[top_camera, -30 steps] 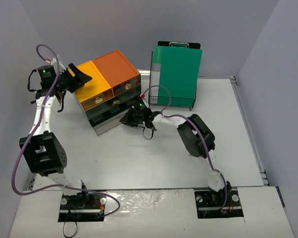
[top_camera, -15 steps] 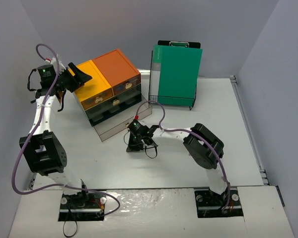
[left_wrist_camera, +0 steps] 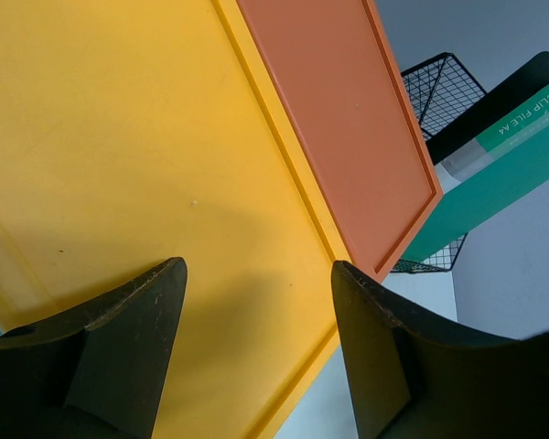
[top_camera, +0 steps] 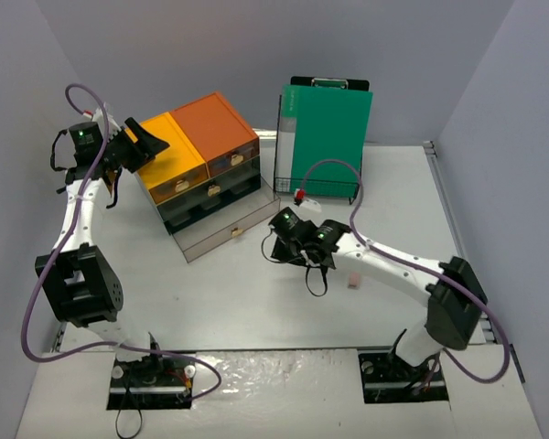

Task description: Organize the desk

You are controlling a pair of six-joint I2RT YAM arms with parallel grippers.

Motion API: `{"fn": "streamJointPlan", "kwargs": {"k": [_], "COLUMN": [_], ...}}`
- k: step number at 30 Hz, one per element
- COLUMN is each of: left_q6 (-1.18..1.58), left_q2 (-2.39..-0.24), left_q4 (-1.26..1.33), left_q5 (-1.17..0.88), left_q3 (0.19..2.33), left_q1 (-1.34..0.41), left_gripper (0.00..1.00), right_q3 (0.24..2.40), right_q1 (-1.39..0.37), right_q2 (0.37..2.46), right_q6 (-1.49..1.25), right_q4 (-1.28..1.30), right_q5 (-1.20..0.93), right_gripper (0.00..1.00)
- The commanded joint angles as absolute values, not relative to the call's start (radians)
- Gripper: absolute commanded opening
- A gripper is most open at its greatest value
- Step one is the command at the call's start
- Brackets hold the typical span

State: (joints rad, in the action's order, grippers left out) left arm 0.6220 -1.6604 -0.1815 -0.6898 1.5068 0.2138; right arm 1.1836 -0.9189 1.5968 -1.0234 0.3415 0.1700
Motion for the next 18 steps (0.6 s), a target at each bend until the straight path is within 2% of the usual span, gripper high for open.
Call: {"fn": "streamJointPlan", "kwargs": {"k": [1, 9, 18], "left_q6": [0.635, 0.650, 0.657], "left_q2": [-1.635, -1.626, -1.629], "left_q4": [-0.256, -0.232, -0.226], "left_q5": [-0.673, -0.681, -0.686], "left_q3": [1.490, 1.473, 1.470], "left_q1": [0.221, 0.221, 0.221], "left_gripper": [0.62, 0.62, 0.62], "right_q3": [1.114, 1.087, 0.989], "right_q1": [-0.805, -0.678, -0.595], "right_q2": [1.512, 1.544, 1.488], "right_q6": [-1.078, -1.015, -0.994], "right_q4": [0.546, 0.648, 0.663], "right_q5": [0.382, 0.446, 0.461], "right_gripper": [0.26, 0.27, 0.30]}}
